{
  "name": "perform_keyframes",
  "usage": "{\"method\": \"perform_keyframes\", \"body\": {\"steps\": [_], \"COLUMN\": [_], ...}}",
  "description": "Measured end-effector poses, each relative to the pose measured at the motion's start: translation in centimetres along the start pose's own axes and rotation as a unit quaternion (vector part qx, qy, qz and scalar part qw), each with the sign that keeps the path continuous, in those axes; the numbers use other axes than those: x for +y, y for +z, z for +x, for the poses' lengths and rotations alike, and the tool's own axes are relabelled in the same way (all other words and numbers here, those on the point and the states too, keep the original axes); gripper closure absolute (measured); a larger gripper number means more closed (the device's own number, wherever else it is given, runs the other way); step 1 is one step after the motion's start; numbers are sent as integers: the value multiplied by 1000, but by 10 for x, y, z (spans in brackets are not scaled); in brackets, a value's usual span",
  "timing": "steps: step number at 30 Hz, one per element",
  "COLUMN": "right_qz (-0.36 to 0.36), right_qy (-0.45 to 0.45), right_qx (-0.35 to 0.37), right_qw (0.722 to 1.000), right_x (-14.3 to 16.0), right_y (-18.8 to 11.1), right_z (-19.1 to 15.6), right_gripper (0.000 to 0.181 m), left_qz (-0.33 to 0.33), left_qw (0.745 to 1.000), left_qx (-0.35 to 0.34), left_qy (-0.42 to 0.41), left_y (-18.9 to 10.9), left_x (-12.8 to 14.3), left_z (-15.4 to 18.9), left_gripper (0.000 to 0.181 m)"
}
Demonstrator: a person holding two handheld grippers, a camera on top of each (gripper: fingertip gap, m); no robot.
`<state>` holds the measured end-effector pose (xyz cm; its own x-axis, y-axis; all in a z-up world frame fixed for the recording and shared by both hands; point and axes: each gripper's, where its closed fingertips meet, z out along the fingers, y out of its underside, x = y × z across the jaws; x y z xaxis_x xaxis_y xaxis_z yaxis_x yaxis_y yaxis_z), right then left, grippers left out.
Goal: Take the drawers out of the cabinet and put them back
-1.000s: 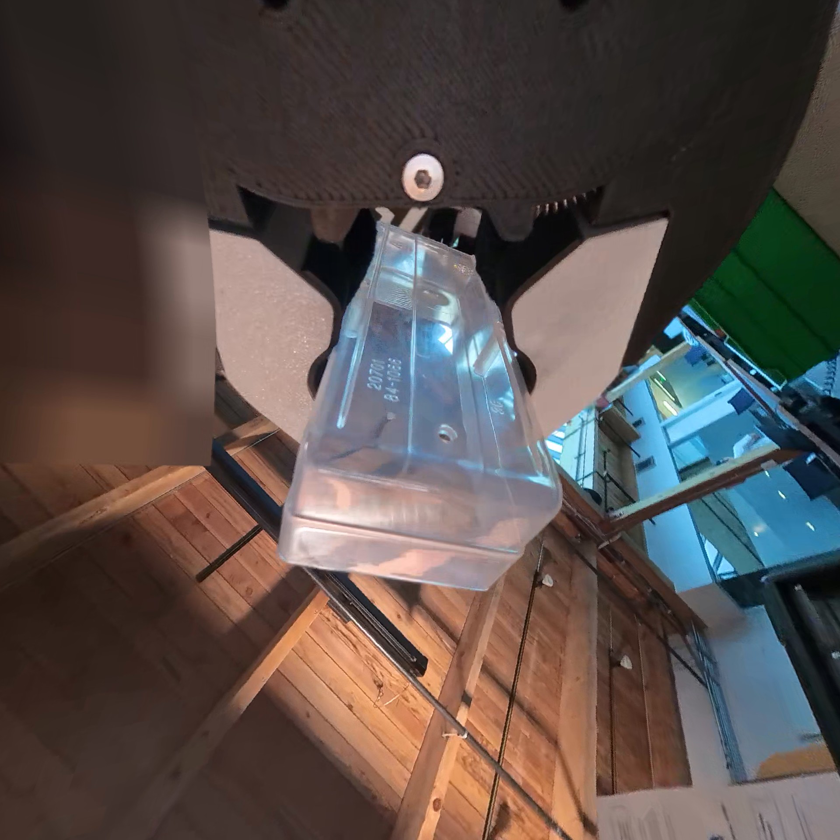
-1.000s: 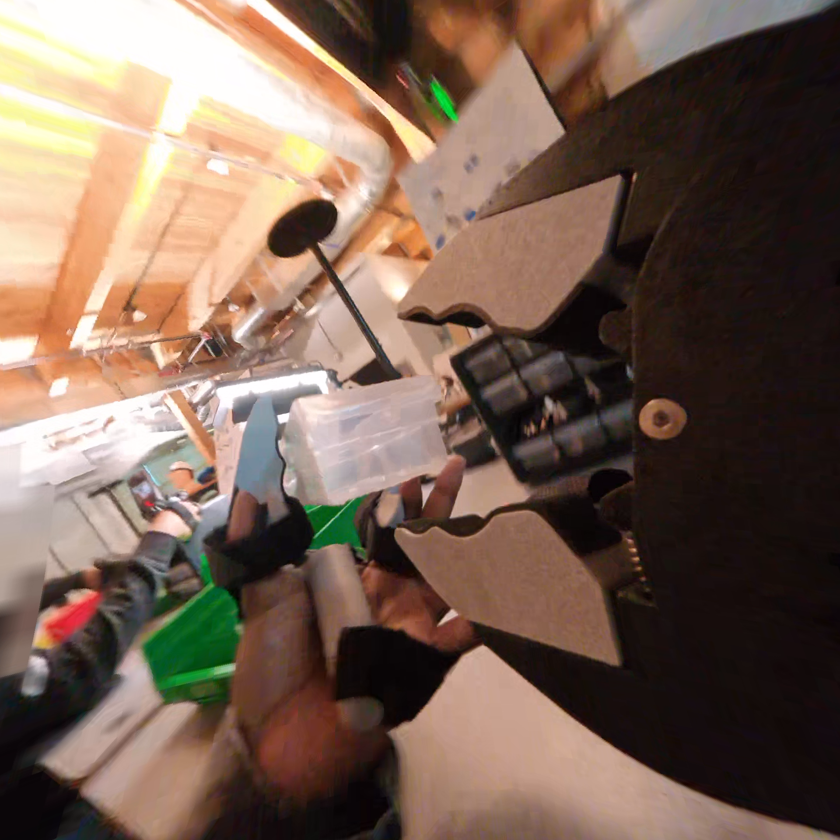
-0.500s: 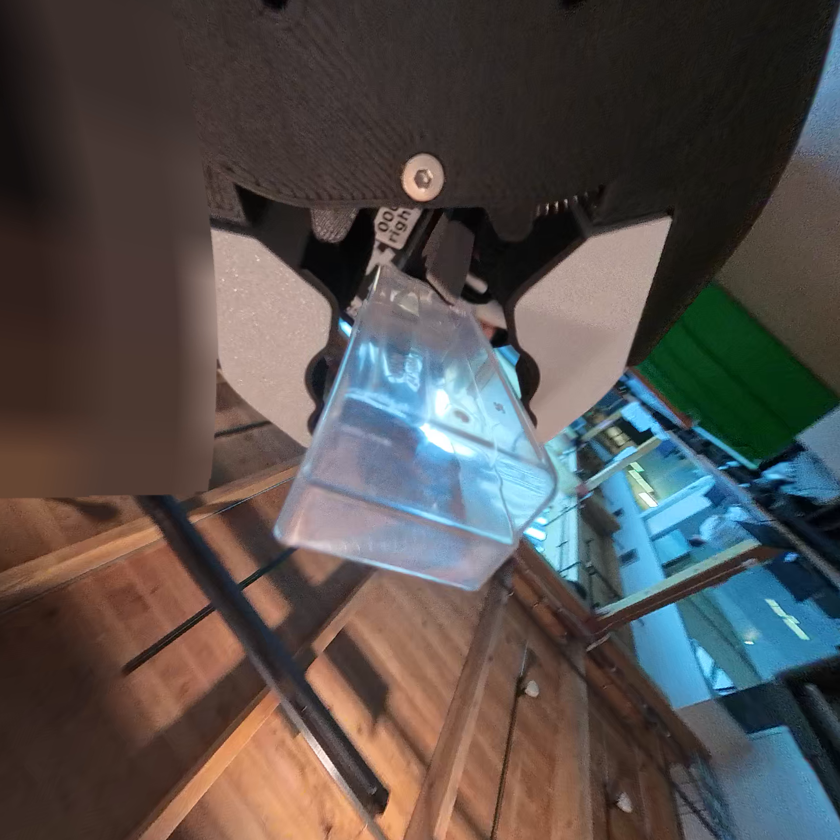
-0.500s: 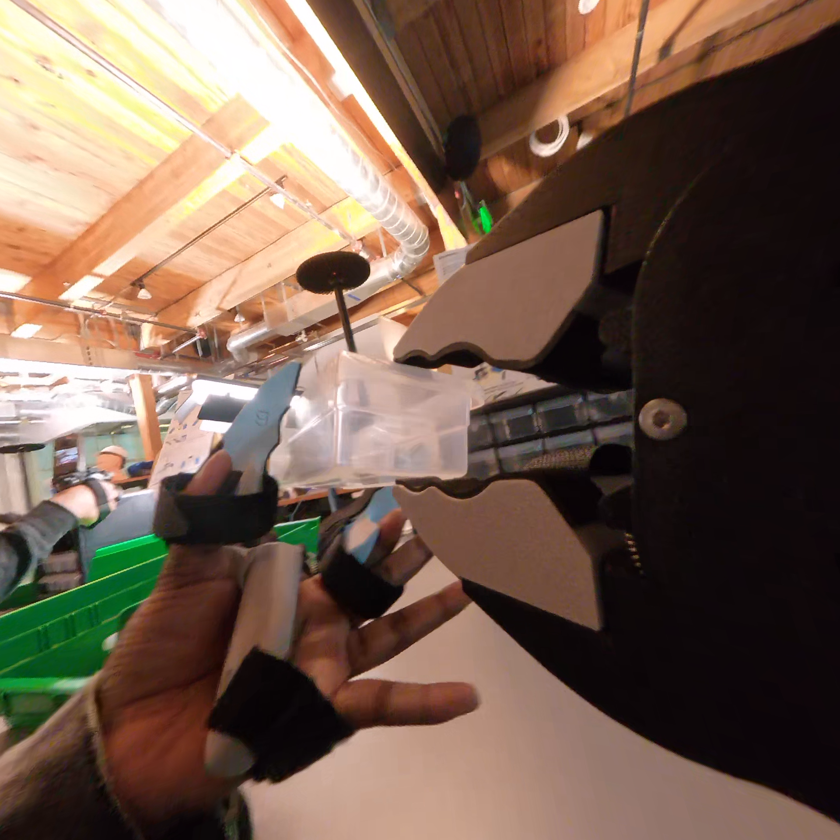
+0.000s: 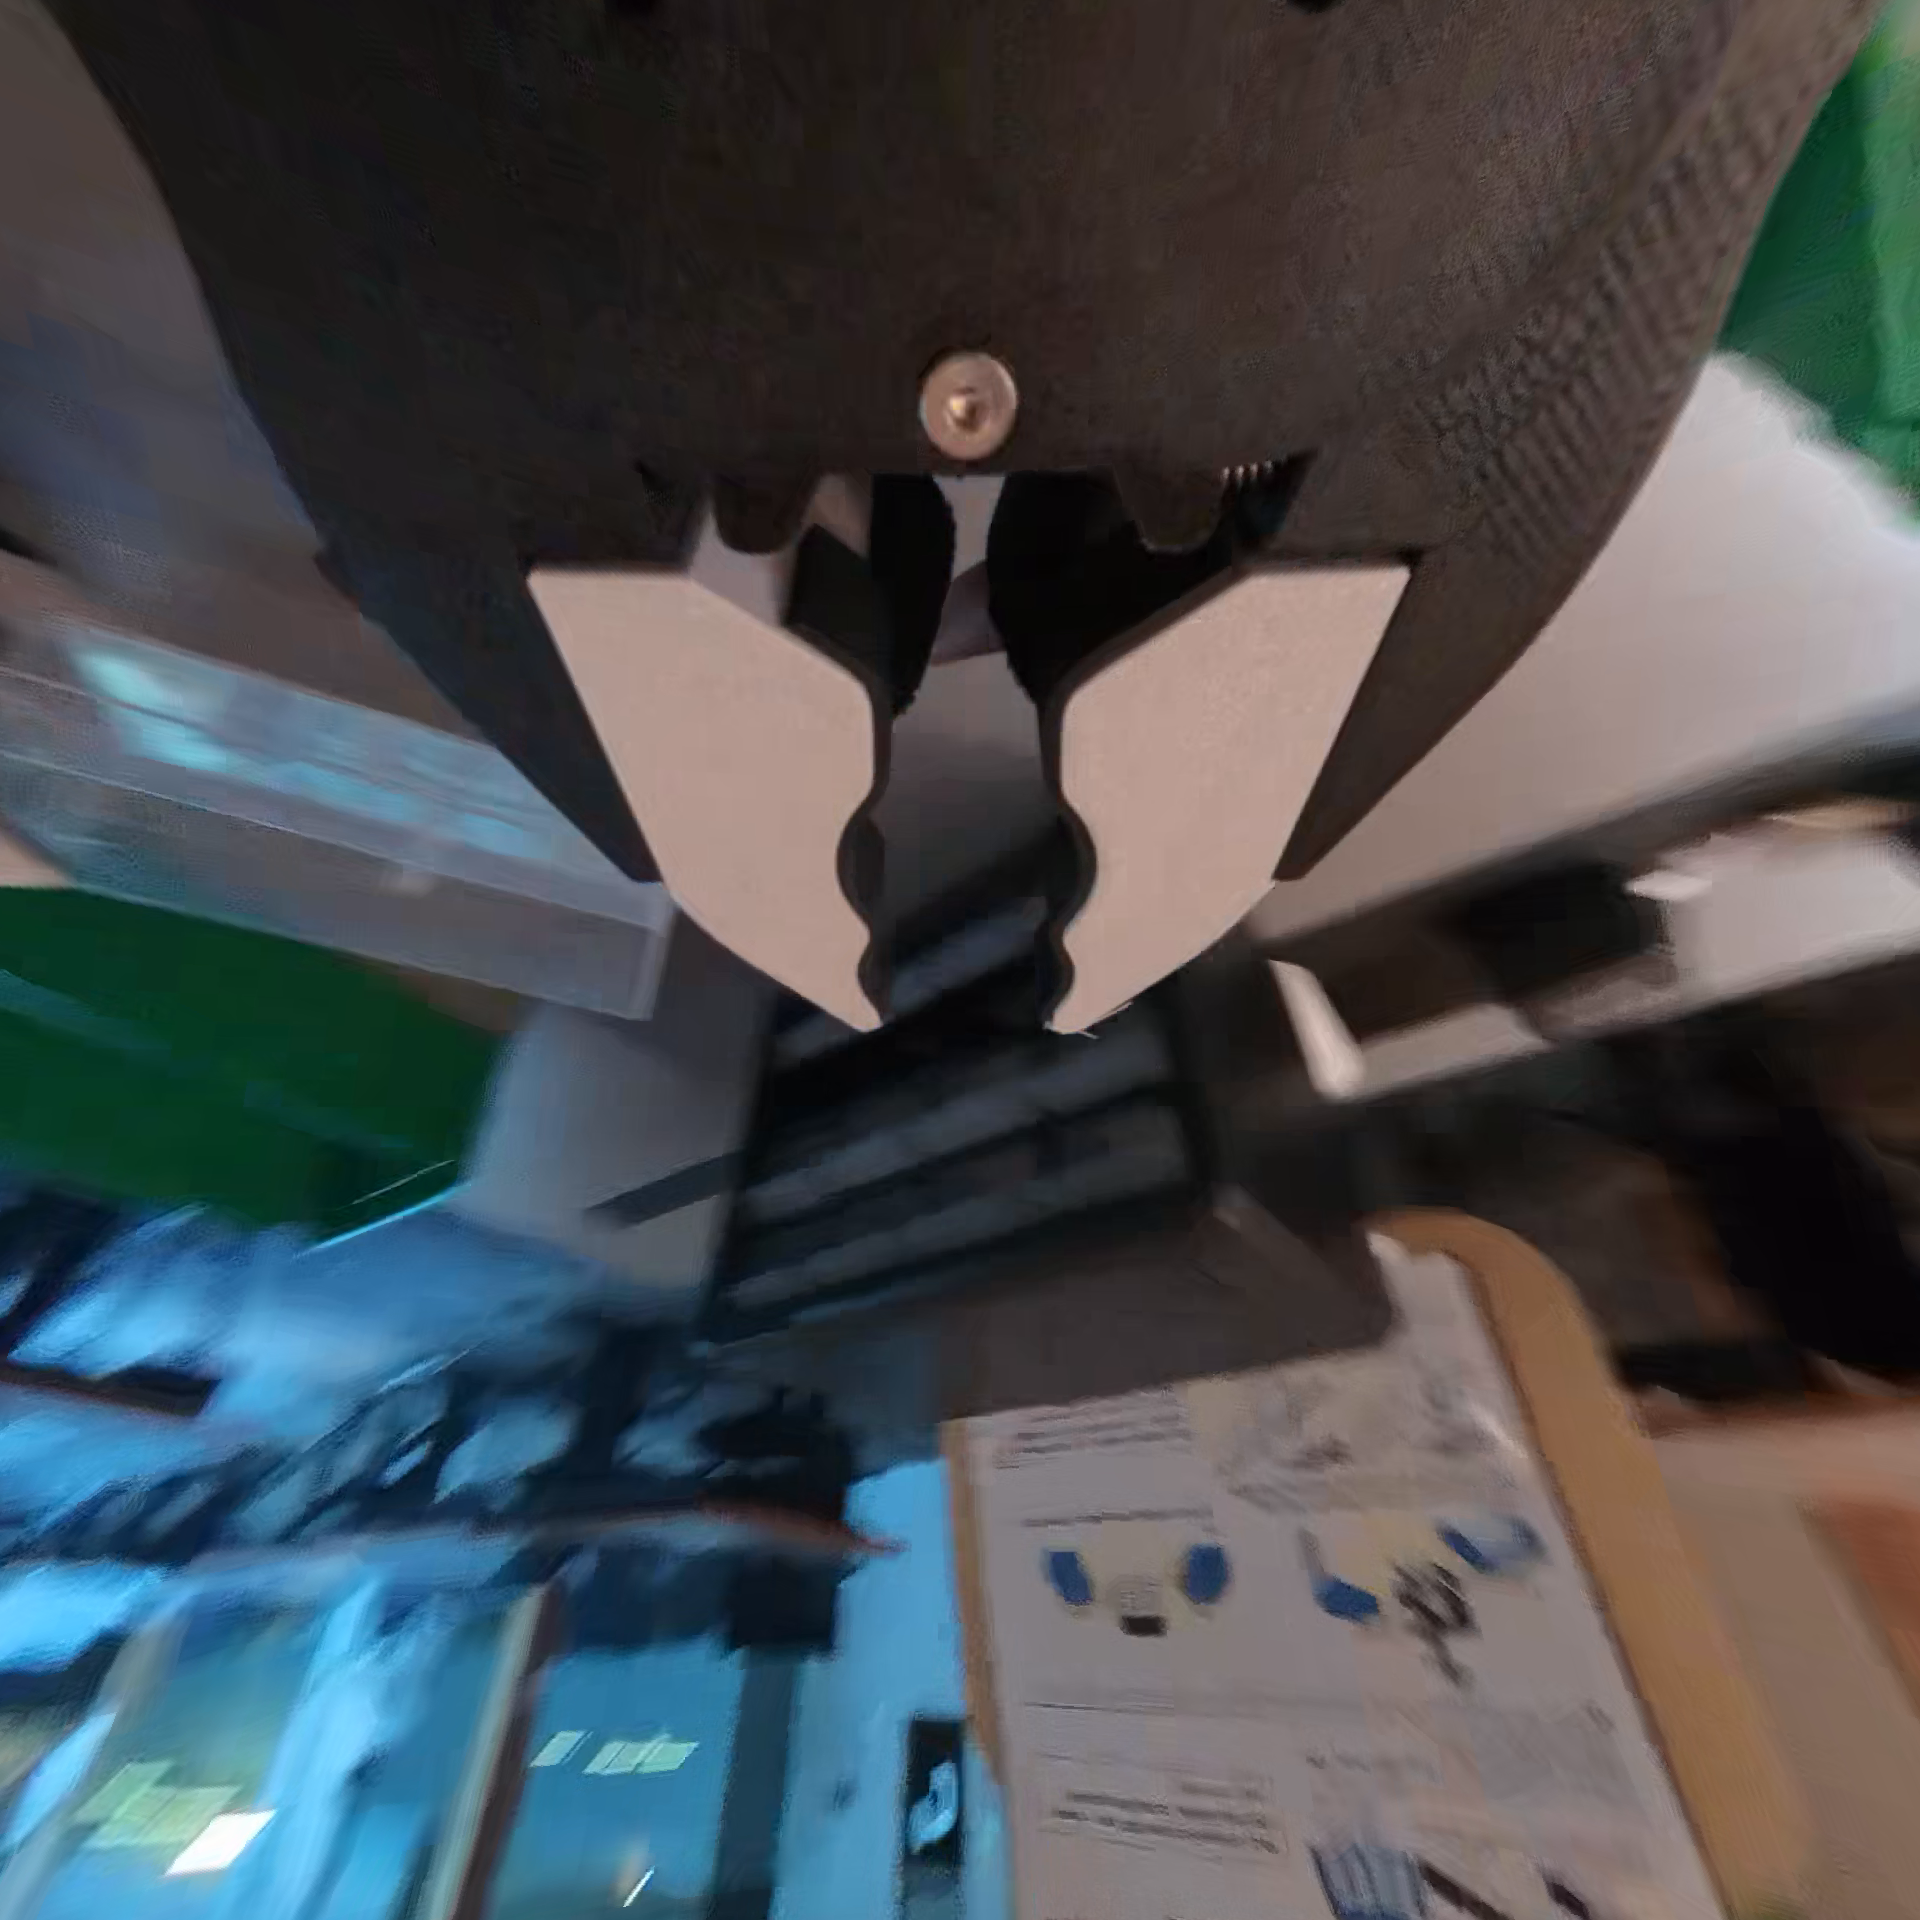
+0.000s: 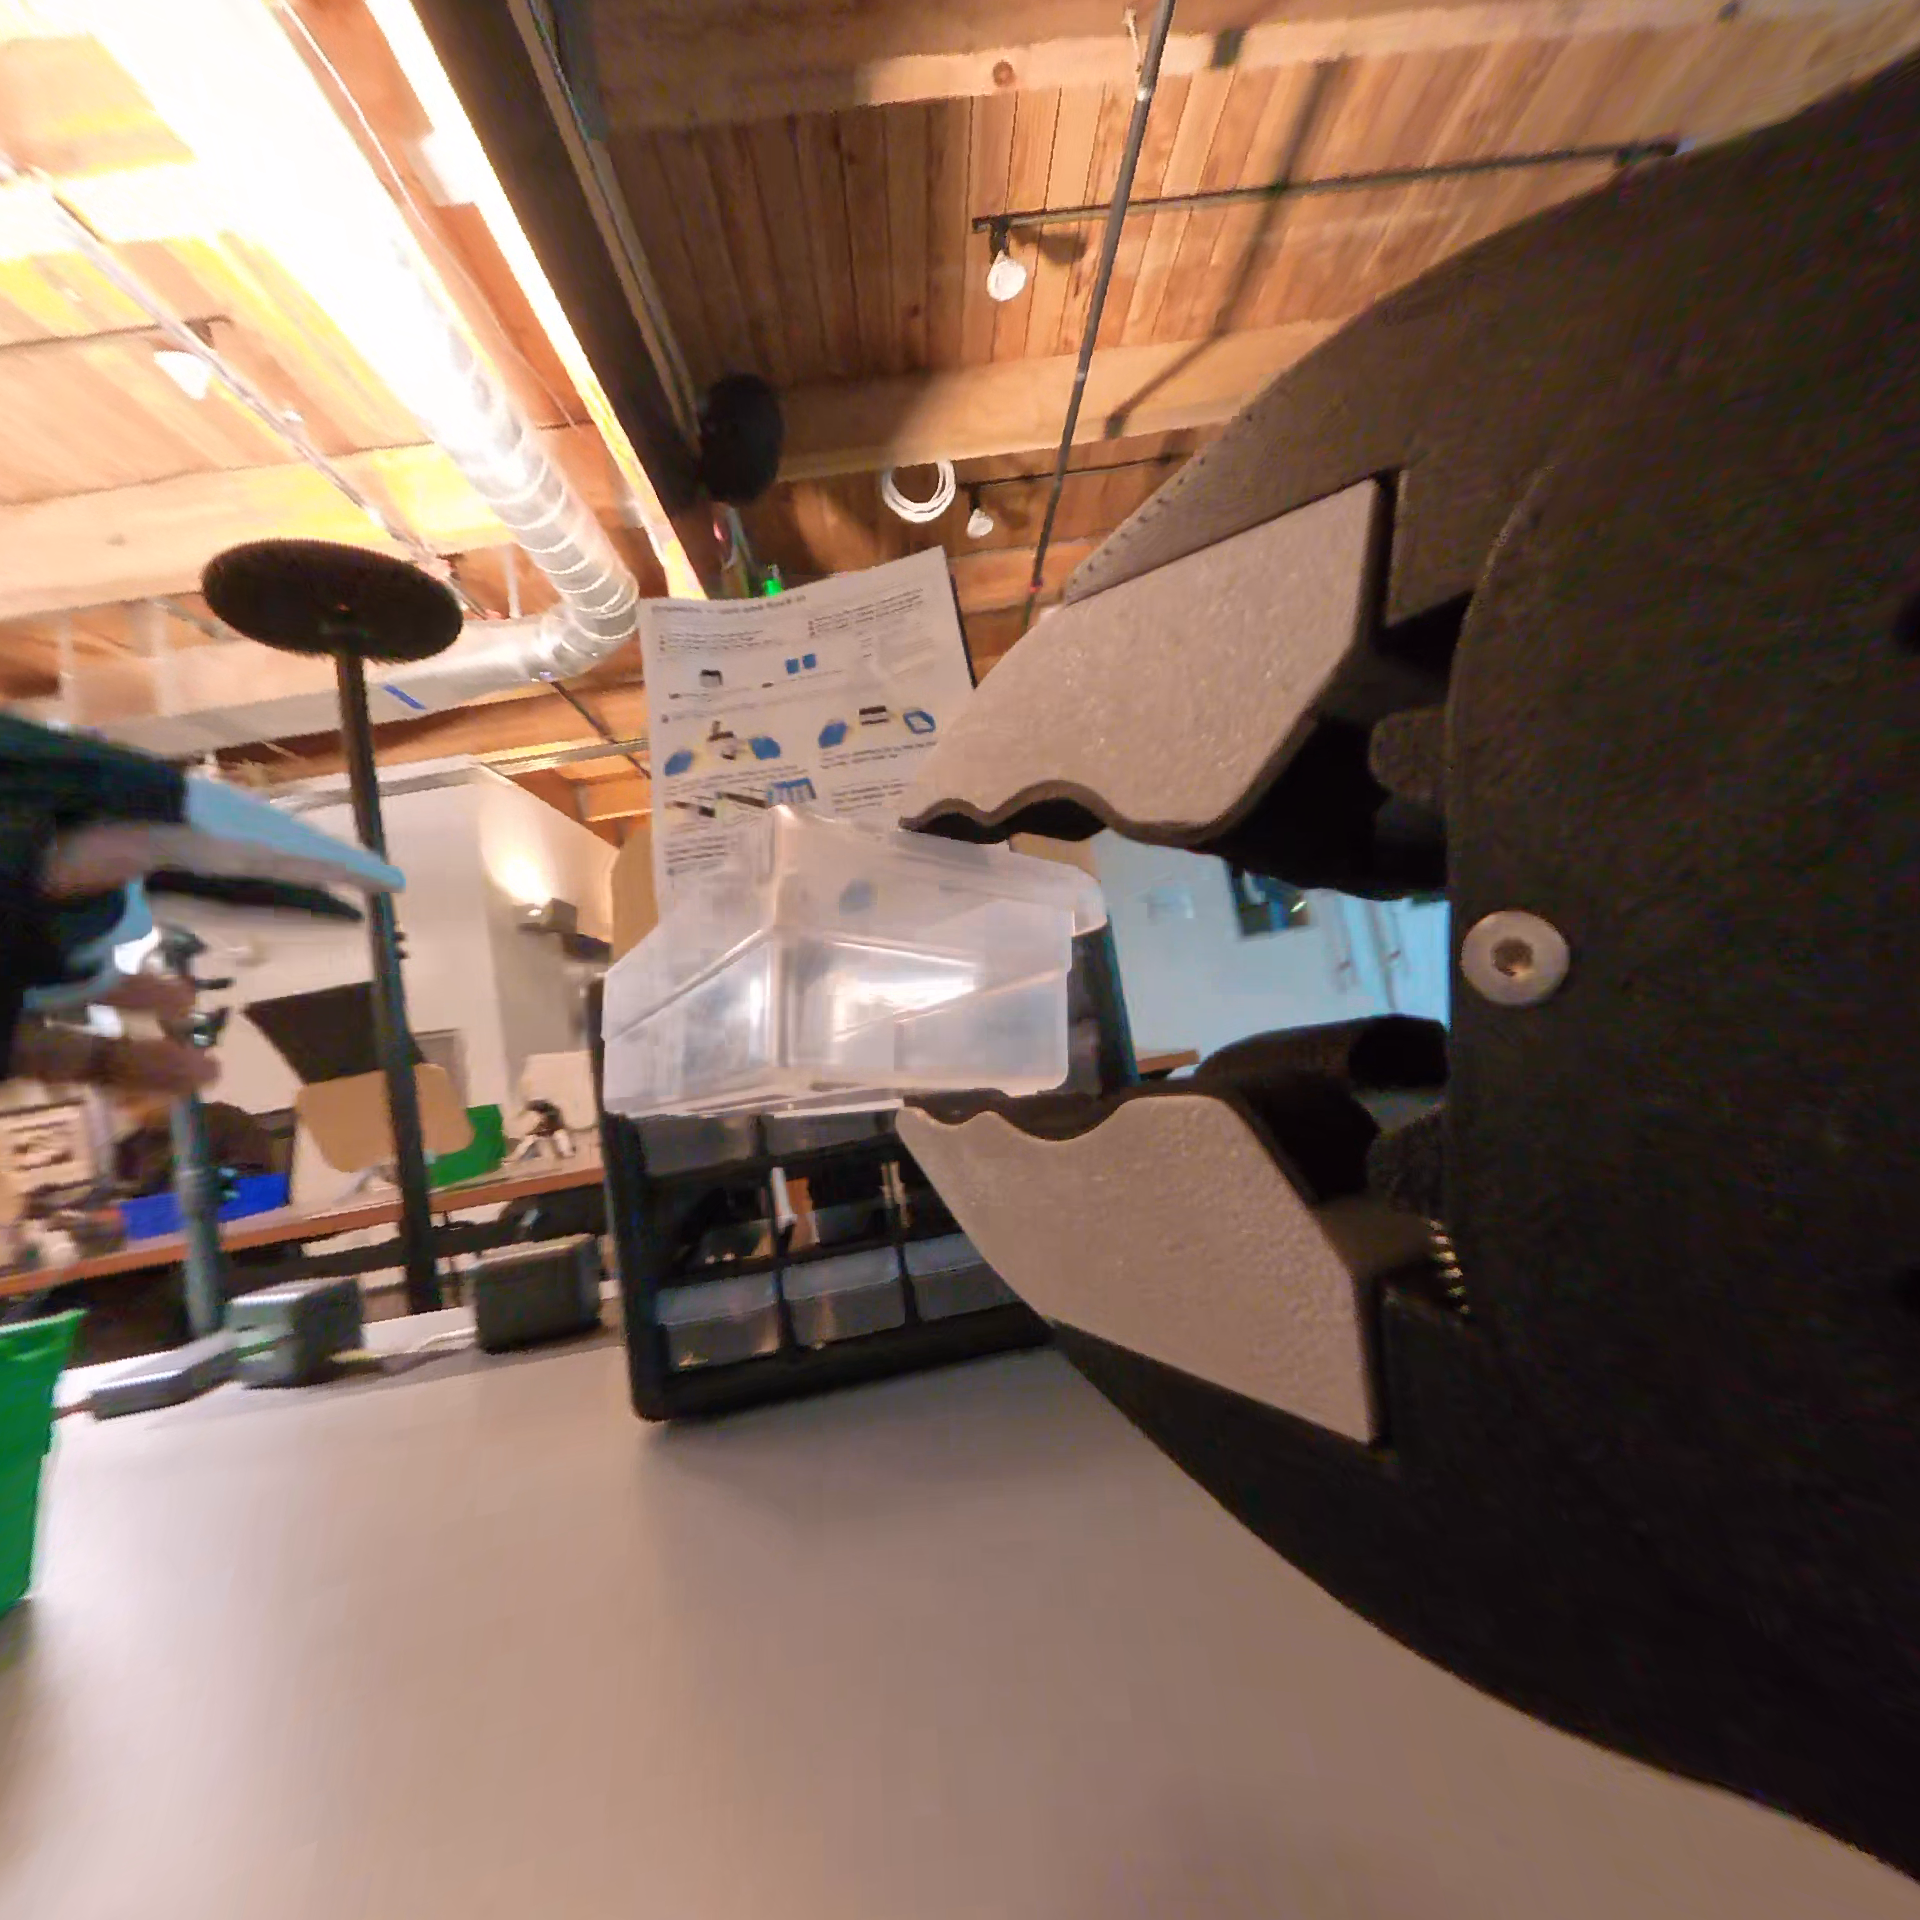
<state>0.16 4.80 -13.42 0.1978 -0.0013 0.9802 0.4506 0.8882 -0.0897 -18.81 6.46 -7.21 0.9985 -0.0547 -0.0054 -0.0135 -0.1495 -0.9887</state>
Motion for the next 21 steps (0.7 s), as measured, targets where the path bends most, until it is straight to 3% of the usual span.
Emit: {"method": "perform_keyframes", "body": {"steps": [3,9,12,16,21], "right_qz": [-37,-123,-156,-185,-205], "right_qy": [-19,-42,-71,-92,-103], "right_qx": [0,-35,-61,-81,-76], "right_qw": [999,991,983,975,970], "right_x": [10,61,86,114,132], "right_y": [15,25,34,54,73], "right_z": [-10,-21,-29,-45,-60], "right_gripper": [135,135,135,135,135], "left_qz": [-53,-162,-245,-327,-330], "left_qw": [993,972,949,923,928], "left_qx": [-16,-11,-22,-11,7], "left_qy": [101,173,195,201,176], "left_y": [32,112,147,174,183], "left_x": [-18,-39,-30,-10,-10], "left_z": [-10,-32,-42,-45,-47], "left_gripper": [180,181,179,181,181]}}
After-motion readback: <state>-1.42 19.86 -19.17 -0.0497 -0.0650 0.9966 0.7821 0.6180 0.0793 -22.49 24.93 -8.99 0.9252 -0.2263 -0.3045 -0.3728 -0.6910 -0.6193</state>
